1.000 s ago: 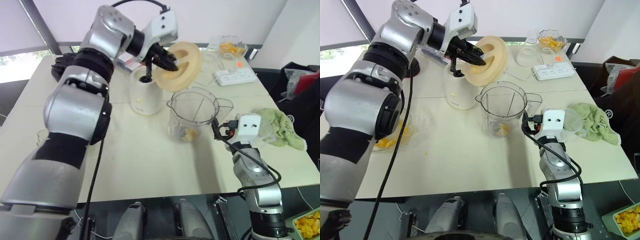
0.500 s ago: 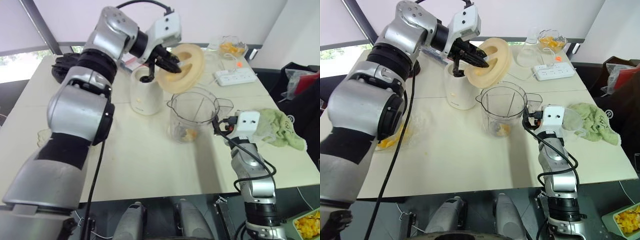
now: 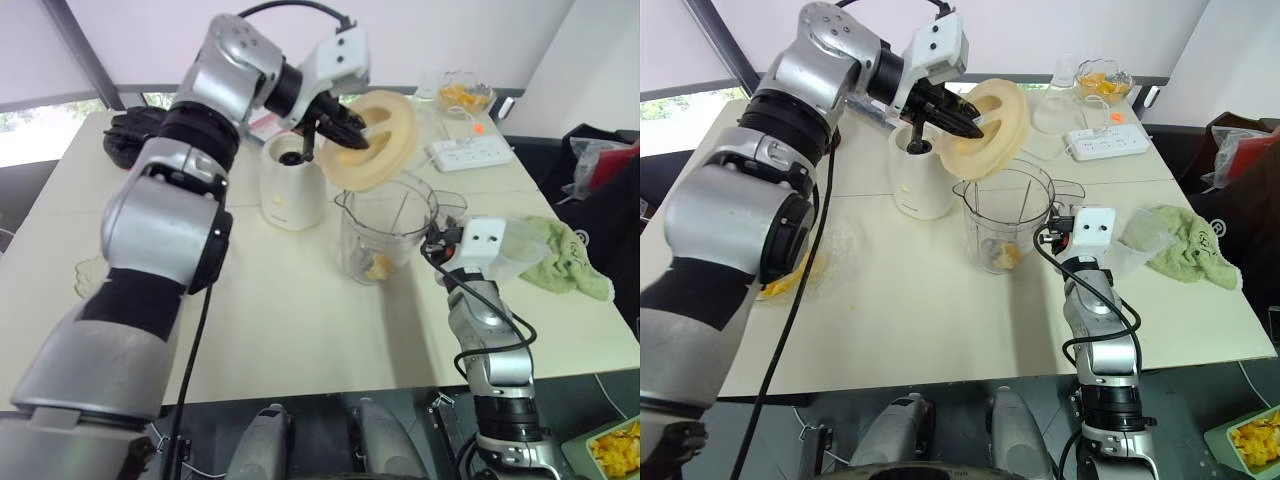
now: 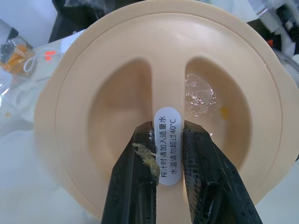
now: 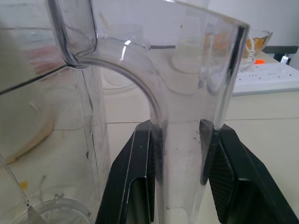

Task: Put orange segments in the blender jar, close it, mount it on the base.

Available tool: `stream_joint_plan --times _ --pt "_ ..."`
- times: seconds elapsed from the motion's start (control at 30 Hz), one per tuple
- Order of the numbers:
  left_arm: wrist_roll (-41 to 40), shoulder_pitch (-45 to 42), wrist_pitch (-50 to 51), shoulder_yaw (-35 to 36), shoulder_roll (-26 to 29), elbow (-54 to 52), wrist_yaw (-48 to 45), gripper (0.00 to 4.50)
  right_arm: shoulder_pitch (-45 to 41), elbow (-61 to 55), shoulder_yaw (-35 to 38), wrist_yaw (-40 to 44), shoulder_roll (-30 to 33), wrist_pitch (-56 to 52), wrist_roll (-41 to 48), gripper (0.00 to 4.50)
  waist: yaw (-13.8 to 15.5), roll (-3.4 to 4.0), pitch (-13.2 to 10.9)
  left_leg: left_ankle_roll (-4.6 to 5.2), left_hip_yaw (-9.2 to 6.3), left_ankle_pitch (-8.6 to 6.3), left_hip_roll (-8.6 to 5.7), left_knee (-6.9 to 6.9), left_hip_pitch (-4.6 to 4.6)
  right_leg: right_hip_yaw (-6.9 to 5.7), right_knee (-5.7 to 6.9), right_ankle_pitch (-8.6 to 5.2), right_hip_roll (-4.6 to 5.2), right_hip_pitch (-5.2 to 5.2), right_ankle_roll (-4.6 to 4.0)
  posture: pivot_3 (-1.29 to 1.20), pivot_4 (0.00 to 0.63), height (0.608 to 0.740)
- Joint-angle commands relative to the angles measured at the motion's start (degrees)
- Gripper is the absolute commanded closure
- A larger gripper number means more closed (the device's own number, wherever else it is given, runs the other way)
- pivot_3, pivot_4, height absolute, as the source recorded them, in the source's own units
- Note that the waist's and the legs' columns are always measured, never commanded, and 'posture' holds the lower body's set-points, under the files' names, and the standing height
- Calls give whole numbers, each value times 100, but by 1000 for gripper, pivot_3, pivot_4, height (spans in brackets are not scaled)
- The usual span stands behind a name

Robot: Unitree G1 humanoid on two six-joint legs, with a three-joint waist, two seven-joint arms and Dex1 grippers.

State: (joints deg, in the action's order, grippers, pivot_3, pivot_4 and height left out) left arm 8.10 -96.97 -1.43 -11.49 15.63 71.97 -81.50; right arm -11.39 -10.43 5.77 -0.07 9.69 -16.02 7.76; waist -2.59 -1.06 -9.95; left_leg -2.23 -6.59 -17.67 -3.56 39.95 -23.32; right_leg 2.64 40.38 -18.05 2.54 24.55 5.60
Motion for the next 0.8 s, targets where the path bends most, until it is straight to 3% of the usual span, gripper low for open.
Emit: stream_joint_plan --times 0.03,0.4,0.8 --pt "-56 -414 -1 123 -82 110 -236 4278 87 -302 -49 -91 -67 -74 -149 3568 0 0 0 0 0 0 0 0 0 0 0 0 0 0 0 0 150 740" --pt "470 -500 -411 -289 -749 357 -535 4278 316 -551 -84 -286 -231 -62 -335 3568 -3 2 1 0 2 0 -2 -1 1 1 1 0 -3 1 0 0 150 740" --pt "1080 -277 -1487 -728 -961 484 -835 4278 842 -1027 -29 -509 -422 -65 -473 3568 26 17 10 2 1 -1 -5 -1 1 1 -1 0 -1 -2 0 0 150 740"
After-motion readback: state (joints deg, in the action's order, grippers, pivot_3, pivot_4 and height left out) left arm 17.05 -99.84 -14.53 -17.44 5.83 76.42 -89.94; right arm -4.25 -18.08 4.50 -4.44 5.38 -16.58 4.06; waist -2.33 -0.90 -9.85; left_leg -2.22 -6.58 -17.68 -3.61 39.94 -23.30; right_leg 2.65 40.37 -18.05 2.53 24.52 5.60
